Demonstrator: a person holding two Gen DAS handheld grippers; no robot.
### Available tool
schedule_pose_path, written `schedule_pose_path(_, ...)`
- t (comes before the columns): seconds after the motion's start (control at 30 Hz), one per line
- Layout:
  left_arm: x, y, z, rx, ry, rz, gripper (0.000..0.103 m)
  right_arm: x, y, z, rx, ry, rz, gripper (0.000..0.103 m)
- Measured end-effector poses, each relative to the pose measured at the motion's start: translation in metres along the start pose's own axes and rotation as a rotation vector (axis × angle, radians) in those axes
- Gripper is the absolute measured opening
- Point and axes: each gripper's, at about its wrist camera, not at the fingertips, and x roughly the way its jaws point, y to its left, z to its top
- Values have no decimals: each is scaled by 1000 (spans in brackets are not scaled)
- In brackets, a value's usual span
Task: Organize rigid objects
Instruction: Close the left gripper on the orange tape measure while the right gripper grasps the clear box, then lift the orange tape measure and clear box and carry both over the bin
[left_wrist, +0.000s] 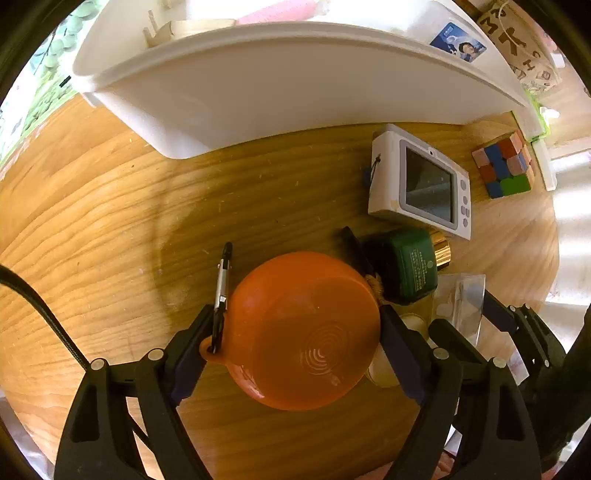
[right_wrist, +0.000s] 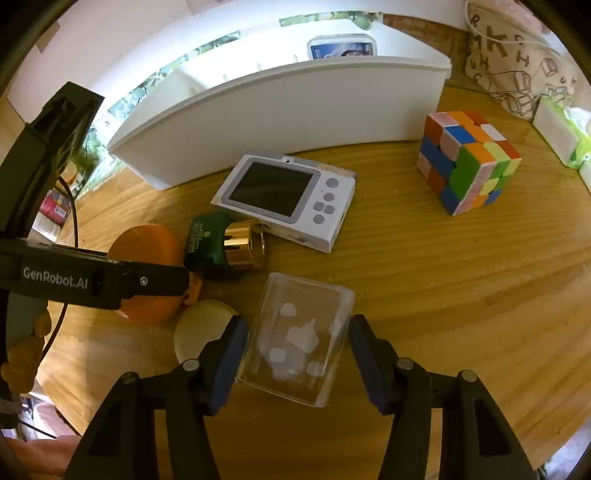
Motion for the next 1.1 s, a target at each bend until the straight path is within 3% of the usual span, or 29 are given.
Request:
schedule_pose_path(0.57, -3, 18, -18, -22, 36, -21, 86, 1, -15, 23, 123, 180, -31, 56)
schedule_pose_path(0.87, -11, 29, -38, -17, 56, -36, 86, -25, -22, 40, 163, 151, -19, 56)
schedule_pose_path(1.1, -37, 27, -59, 20, 37, -32, 86, -54, -26, 63, 111, 88, -13, 56)
